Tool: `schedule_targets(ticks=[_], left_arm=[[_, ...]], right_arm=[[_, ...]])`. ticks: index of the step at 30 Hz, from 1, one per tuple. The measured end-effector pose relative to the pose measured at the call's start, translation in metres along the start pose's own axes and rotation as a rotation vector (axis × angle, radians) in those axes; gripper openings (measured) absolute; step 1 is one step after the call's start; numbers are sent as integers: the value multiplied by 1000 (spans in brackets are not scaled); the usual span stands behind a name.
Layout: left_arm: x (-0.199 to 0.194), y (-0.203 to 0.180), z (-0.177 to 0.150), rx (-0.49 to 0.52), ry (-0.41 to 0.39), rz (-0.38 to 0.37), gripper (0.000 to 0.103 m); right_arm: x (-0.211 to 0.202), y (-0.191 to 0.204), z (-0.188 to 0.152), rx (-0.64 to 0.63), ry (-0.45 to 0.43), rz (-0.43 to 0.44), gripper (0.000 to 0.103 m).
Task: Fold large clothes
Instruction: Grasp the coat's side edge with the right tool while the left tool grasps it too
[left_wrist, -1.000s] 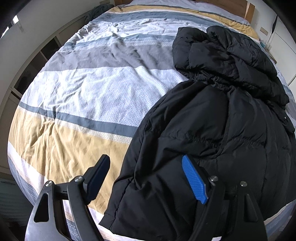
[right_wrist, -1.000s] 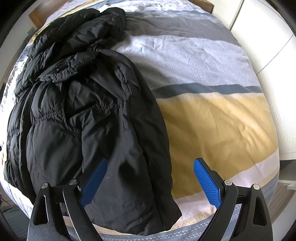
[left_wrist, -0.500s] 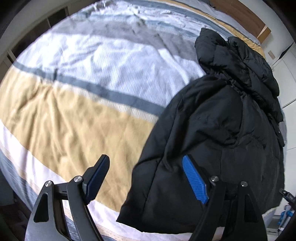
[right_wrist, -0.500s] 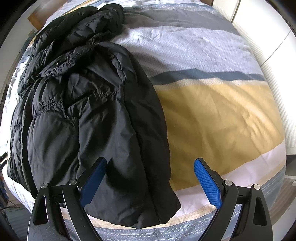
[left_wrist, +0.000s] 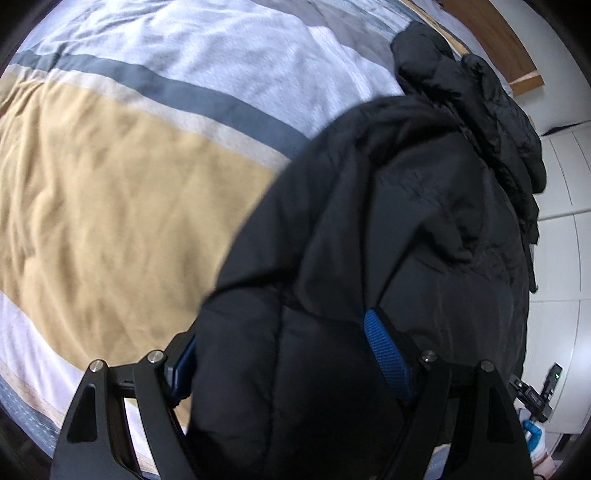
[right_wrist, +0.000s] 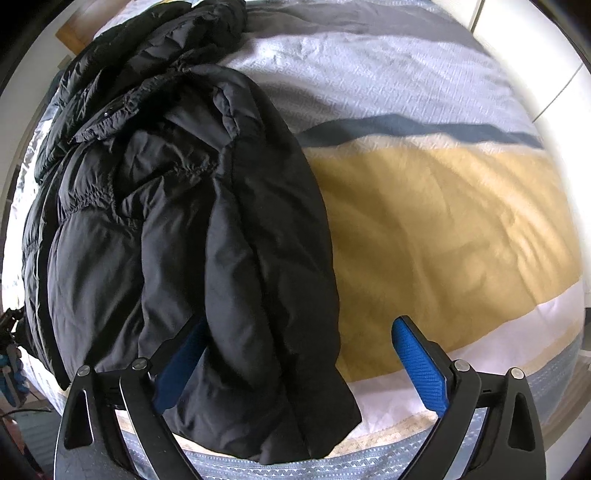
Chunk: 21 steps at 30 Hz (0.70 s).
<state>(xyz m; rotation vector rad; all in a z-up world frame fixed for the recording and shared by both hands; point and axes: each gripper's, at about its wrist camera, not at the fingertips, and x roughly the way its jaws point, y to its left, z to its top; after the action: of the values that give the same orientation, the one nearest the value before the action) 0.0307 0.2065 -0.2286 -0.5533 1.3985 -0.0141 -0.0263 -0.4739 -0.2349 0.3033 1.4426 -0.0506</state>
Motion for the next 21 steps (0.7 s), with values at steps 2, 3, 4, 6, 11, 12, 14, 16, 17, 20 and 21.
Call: schedule_targets(ticks=[2, 3, 4, 6, 11, 12, 14, 16, 17, 20, 21], left_arm=[[1, -4, -4, 8, 10, -7, 80], [2, -6, -8, 5, 17, -20, 80], [2, -7, -10, 0, 21, -29, 80], [2, -9, -16, -10, 33, -47, 80], [1, -13, -30, -28, 52, -91, 78], [0, -14, -31, -28, 55, -93, 78], [-1, -16, -33, -21, 54, -94, 75], [-3, -16, -34, -30, 53, -102, 60], [0, -17, -27, -38, 53, -106, 56], [-4, -17, -25, -34, 49, -98, 37], [-5, -20, -25, -25, 45, -87, 33]], right_arm=[[9, 0, -1, 6, 24, 44, 98], [12, 0, -2, 8, 34, 64, 98], [14, 1, -3, 13, 45, 90, 97], [18, 3, -5, 25, 64, 146, 80], [21, 3, -8, 48, 81, 213, 61], [21, 2, -8, 44, 87, 218, 60], [22, 0, -8, 39, 96, 227, 58], [23, -5, -5, 41, 101, 234, 55], [23, -6, -5, 46, 104, 240, 54], [25, -8, -5, 61, 114, 254, 52], [24, -9, -6, 61, 115, 255, 48]])
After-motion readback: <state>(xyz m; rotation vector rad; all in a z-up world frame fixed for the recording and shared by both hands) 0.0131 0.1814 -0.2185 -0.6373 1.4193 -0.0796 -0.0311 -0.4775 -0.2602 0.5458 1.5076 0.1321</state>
